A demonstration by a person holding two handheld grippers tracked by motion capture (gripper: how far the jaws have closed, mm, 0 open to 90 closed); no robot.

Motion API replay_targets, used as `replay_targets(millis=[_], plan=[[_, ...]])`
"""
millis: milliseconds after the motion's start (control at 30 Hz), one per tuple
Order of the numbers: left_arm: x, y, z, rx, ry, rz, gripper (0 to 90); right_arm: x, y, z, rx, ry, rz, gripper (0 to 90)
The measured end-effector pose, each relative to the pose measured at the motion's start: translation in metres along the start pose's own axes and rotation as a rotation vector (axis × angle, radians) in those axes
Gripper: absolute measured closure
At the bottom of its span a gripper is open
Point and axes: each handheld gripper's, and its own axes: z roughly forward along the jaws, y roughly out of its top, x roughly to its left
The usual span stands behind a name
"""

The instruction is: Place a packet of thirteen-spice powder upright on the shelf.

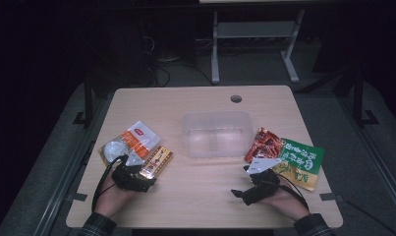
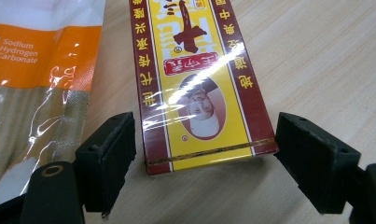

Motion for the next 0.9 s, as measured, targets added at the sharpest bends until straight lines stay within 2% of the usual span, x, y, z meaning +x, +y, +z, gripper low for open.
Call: replay_targets(millis=[300,500,600,800,900], plan=[[0.0008,0.0014,0.0016,0.001,-0.006,-0.008,26.9,-0.0004,0.0000,0.0004,-0.003,-0.004,-0.005,6.5],[0.0011,0.0017,0.0029,0.009,-0.014,-0.036,27.7,-0.0004,0.0000,0.0003,-0.002,-0.003,-0.002,6.5],[0.0008,0.0021,0.0053,0.026,-0.014,-0.063,28.2,-0.0002,0.0001,0.0004,-0.002,-0.004,-0.002,6.5],[-0.0002,0.0049,0.0053,0.042,-0.007,-0.077,31.0,-0.0003,0.0002,0.0004,-0.003,-0.005,-0.002,6.5],[-0.0004,0.0065,0.0050,0.055,-0.003,-0.069,31.4,-0.0002,0.0002,0.0000,-0.004,-0.005,0.004,6.5]])
